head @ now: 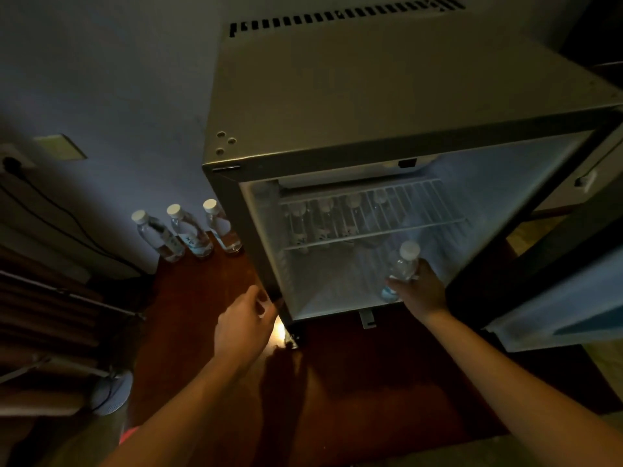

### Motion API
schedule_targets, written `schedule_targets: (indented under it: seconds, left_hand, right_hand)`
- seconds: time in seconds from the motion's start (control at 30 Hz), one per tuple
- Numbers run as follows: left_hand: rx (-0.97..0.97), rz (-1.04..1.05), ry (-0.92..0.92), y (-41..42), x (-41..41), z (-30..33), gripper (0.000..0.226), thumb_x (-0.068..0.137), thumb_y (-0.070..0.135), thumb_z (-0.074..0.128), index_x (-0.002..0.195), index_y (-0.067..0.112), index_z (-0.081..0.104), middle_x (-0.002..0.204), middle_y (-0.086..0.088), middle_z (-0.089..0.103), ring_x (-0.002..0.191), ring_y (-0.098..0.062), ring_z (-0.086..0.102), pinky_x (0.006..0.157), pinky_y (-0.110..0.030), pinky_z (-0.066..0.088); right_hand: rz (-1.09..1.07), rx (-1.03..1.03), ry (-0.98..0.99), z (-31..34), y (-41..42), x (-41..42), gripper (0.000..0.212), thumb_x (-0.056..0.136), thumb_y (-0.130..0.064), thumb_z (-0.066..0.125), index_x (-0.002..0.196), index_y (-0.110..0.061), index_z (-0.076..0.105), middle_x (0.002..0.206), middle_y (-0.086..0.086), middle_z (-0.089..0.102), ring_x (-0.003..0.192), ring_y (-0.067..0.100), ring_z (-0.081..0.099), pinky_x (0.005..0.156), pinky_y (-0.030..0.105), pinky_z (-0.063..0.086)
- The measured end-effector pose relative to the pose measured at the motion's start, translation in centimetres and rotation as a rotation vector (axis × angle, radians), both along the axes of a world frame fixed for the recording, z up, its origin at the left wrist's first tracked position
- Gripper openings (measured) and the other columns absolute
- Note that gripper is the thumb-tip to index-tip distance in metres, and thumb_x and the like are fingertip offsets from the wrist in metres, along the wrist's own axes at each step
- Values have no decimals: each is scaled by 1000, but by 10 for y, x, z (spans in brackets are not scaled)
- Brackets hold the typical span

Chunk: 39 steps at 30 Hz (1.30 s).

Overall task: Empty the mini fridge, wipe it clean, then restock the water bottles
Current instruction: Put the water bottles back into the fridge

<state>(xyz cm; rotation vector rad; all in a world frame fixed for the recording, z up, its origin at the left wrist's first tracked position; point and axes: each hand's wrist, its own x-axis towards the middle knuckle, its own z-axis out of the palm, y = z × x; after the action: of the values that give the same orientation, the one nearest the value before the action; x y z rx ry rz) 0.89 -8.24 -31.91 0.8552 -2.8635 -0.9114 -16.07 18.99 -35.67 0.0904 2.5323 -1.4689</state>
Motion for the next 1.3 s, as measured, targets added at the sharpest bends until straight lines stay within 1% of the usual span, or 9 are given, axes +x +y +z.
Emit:
schedule_targets:
  seconds: [0.13, 0.47, 0.67, 0.8, 0.9, 1.0, 1.07, 1.23, 1.3]
  left_hand:
    - [-8, -10, 20, -1, -6, 5, 31, 97, 48, 54, 125, 36, 55, 108, 12, 62, 87, -3, 61, 74, -28, 57]
    - [25, -41, -17, -6, -12, 19, 34, 92, 49, 61, 122, 33, 58, 111, 10, 59, 94, -5, 57, 76, -24, 49]
    - [75, -17, -28, -5, -15, 24, 35, 91, 46, 64, 122, 31, 60, 113, 8, 59, 97, -8, 58, 77, -24, 47]
    - [112, -7, -27, -4, -14, 22, 34, 91, 48, 63, 122, 35, 59, 114, 10, 58, 98, -7, 58, 83, -29, 52]
    - [124, -19, -41, -6, -14, 20, 30, 91, 49, 62, 119, 39, 59, 113, 9, 58, 97, -7, 58, 86, -33, 54]
    - [163, -5, -43, -8, -14, 21, 19, 89, 50, 64, 106, 50, 54, 113, 10, 58, 100, -9, 59, 89, -37, 54]
    - [189, -5, -39, -8, -14, 24, 18, 89, 49, 64, 98, 53, 50, 113, 10, 58, 101, -10, 60, 90, -39, 55]
    - [205, -15, -40, -11, -16, 27, 18, 87, 48, 66, 91, 55, 49, 109, 9, 59, 97, -10, 61, 88, -41, 56]
    - [210, -14, -51, -14, -16, 25, 18, 80, 58, 64, 90, 53, 49, 107, 9, 59, 96, -11, 60, 87, -41, 56]
  right_hand:
    - [-9, -19, 48, -2, 9, -13, 48, 77, -20, 80, 118, -13, 58, 103, 2, 64, 93, 19, 60, 79, 29, 43]
    - [-11, -165, 22, -20, 19, -18, 43, 75, -7, 81, 112, -15, 60, 104, 8, 68, 94, 23, 65, 81, 36, 53]
    - [-32, -95, 39, -19, 14, -34, 40, 81, 1, 71, 111, -19, 53, 98, 1, 64, 89, 20, 64, 63, 13, 46]
    - [-132, -3, 100, -19, 3, -43, 50, 82, -2, 72, 125, -6, 46, 105, 4, 60, 93, 25, 63, 77, 36, 53]
    - [-89, -3, 81, -17, -4, -56, 59, 81, -7, 73, 132, -5, 44, 107, 6, 61, 88, 21, 65, 76, 36, 55]
    - [-56, 90, 122, -19, -8, -69, 66, 78, -21, 77, 134, -7, 46, 119, 16, 64, 105, 33, 65, 87, 37, 51]
    - [-49, 213, 173, -16, -12, -75, 64, 85, -23, 72, 140, -6, 43, 124, 21, 61, 111, 39, 60, 85, 38, 46]
    - [-9, 337, 163, -22, -20, -94, 70, 85, -35, 70, 144, -11, 41, 123, 22, 62, 113, 41, 58, 92, 48, 48]
    - [-2, 334, 108, -21, -25, -100, 67, 91, -34, 64, 147, -9, 37, 127, 21, 60, 118, 40, 55, 96, 47, 45]
